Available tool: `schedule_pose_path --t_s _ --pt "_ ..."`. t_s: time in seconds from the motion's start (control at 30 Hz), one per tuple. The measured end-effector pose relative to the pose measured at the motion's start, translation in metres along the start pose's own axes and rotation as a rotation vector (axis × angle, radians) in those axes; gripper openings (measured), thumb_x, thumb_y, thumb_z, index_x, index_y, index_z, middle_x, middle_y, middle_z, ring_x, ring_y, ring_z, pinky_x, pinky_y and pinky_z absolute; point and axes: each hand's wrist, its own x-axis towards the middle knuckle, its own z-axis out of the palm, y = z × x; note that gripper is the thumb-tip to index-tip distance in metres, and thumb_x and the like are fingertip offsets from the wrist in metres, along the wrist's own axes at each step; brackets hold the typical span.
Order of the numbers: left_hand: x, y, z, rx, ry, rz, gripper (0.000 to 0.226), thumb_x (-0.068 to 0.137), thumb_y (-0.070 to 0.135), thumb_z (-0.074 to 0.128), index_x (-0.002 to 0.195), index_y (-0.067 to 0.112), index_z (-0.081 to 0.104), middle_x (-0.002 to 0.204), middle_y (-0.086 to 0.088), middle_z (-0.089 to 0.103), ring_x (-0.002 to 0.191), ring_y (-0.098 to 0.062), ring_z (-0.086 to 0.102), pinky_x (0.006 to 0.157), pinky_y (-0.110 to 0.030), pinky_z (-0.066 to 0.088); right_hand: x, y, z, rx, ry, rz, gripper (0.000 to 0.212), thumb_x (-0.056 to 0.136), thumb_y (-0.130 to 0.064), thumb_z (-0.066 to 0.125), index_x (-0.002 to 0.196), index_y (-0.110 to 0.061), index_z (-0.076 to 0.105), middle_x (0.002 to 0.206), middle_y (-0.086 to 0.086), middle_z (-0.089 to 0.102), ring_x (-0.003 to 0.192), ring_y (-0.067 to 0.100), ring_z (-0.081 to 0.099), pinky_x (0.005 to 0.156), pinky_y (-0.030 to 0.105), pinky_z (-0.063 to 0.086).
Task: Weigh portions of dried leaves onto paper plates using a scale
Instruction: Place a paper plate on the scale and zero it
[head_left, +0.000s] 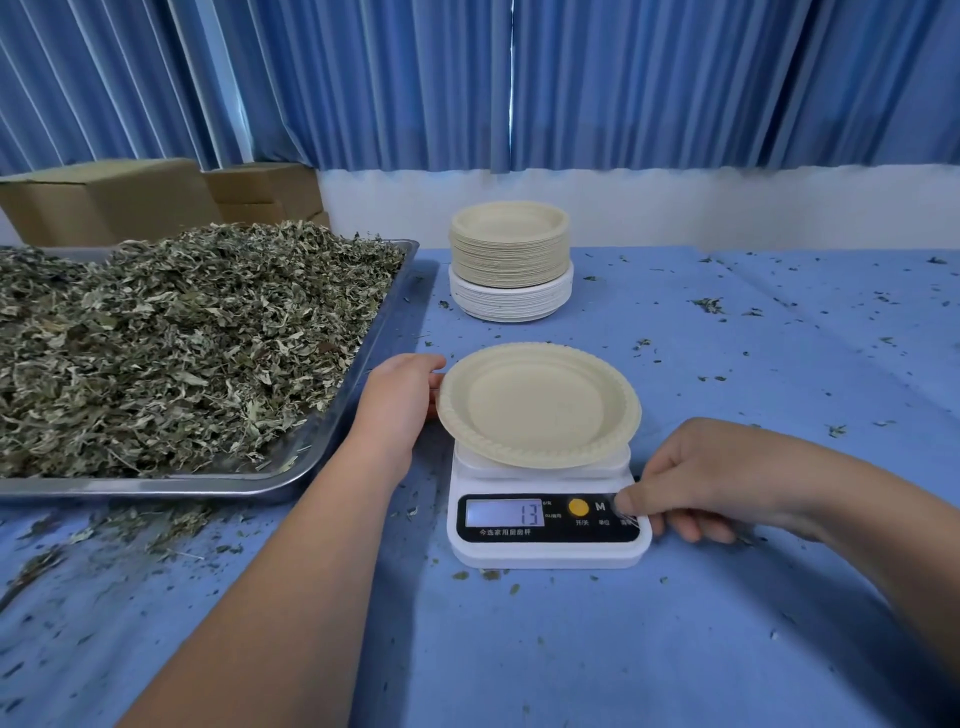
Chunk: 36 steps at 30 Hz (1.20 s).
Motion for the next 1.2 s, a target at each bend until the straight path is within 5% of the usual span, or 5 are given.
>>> schedule_pose_path --t_s 0.17,0.33,0.57,0.9,1.2 --pt "-0.001 0.003 -0.001 -0.008 -0.016 -0.014 0.015 0.09 0.016 0.057 0.1 0.008 0.065 0.061 0.001 0.064 0.051 -0.013 0.056 0.057 -0.027 0.043 0.0 0.008 -0.01 0.088 0.008 -0.003 0.035 0.074 -0.048 0.071 0.058 -0.017 0.067 0.05 0.001 0.054 0.038 0.013 0.04 0.038 0.019 0.028" --pt "-0.004 0.006 0.0 0.047 -0.03 -0.04 0.013 0.086 0.016 0.061 0.089 0.005 0.066 0.058 -0.001 0.061 0.053 -0.02 0.051 0.061 -0.027 0.041 0.018 0.019 -0.018 0.448 0.388 -0.019 0.03 0.096 -0.033 0.056 0.089 -0.006 0.065 0.054 0.003 0.057 0.041 0.017 0.048 0.036 0.023 0.034" --pt "-0.016 0.013 0.002 0.229 -0.088 0.024 0.009 0.083 0.009 0.05 0.085 0.017 0.053 0.085 -0.007 0.05 0.081 -0.018 0.038 0.072 -0.038 0.028 0.032 0.011 0.003 0.485 0.413 -0.081 0.031 0.096 -0.028 0.055 0.075 -0.006 0.061 0.053 0.0 0.056 0.041 0.016 0.049 0.036 0.023 0.035" --pt "-0.022 0.013 0.001 0.273 -0.064 0.018 0.015 0.09 0.014 0.049 0.077 0.009 0.056 0.078 -0.013 0.05 0.073 -0.02 0.042 0.067 -0.036 0.031 0.031 0.012 0.001 0.53 0.457 -0.103 0.037 0.097 -0.031 0.054 0.076 -0.001 0.06 0.052 0.005 0.052 0.04 0.021 0.044 0.036 0.024 0.033" --pt "-0.045 0.049 -0.008 0.392 0.162 0.511 0.015 0.092 0.022 0.052 0.091 0.022 0.067 0.096 -0.003 0.063 0.078 -0.012 0.053 0.072 -0.028 0.038 0.06 0.001 -0.024 0.595 0.671 -0.064 0.035 0.096 -0.031 0.055 0.078 -0.002 0.062 0.06 0.008 0.056 0.047 0.021 0.044 0.045 0.027 0.036"
